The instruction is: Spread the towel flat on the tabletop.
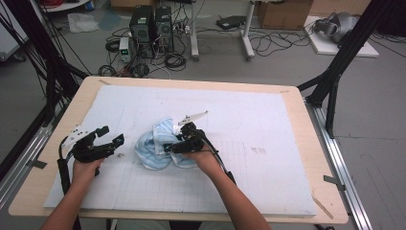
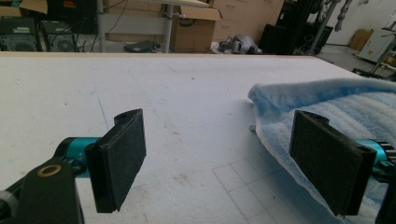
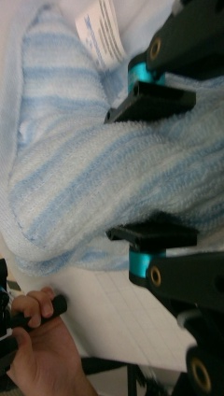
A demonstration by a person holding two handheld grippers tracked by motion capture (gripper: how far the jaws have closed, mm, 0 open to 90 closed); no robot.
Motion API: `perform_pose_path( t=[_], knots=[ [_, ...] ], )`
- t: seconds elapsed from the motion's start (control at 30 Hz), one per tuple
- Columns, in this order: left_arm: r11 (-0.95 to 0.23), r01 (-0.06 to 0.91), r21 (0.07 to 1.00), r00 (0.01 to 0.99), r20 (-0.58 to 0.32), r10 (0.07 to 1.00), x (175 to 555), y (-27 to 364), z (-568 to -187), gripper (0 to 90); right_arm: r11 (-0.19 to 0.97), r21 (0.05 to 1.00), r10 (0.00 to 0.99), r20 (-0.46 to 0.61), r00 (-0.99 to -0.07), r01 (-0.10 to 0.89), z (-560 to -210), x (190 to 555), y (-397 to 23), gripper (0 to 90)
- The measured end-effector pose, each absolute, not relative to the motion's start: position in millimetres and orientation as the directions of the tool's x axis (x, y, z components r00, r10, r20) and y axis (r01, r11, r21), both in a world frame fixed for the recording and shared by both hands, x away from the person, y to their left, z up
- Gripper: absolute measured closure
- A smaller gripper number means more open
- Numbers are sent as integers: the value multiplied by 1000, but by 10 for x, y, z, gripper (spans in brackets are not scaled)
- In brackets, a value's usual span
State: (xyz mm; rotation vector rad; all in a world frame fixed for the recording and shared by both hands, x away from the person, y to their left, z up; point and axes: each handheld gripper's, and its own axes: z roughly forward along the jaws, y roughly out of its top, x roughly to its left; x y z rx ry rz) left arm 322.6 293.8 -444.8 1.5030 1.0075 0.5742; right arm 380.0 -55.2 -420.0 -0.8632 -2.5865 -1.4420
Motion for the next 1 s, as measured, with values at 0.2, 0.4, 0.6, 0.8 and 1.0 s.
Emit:
perform_pose_path(
  t=[0.2, 0.4, 0.6, 0.8, 1.0],
  knots=[
    [50, 271, 961, 512, -188, 838, 3226, 2933, -4447, 191, 385, 809, 488, 230, -842, 444, -4006, 3729, -676, 257],
    [51, 272, 961, 513, -190, 837, 3228, 2924, -4449, 191, 378, 866, 481, 119, -869, 328, -3716, 3530, -737, 255],
    [50, 272, 961, 513, -189, 837, 3228, 2914, -4447, 192, 498, 841, 349, 32, -937, 214, -3766, 3283, -474, 263],
    [54, 272, 961, 513, -192, 836, 3225, 2918, -4447, 192, 639, 759, 307, -107, -946, 122, -3990, 3210, -201, 351],
    [58, 274, 960, 511, -197, 837, 3221, 2924, -4449, 192, 633, 759, 352, -107, -930, 153, -4002, 3318, -311, 817]
  ],
)
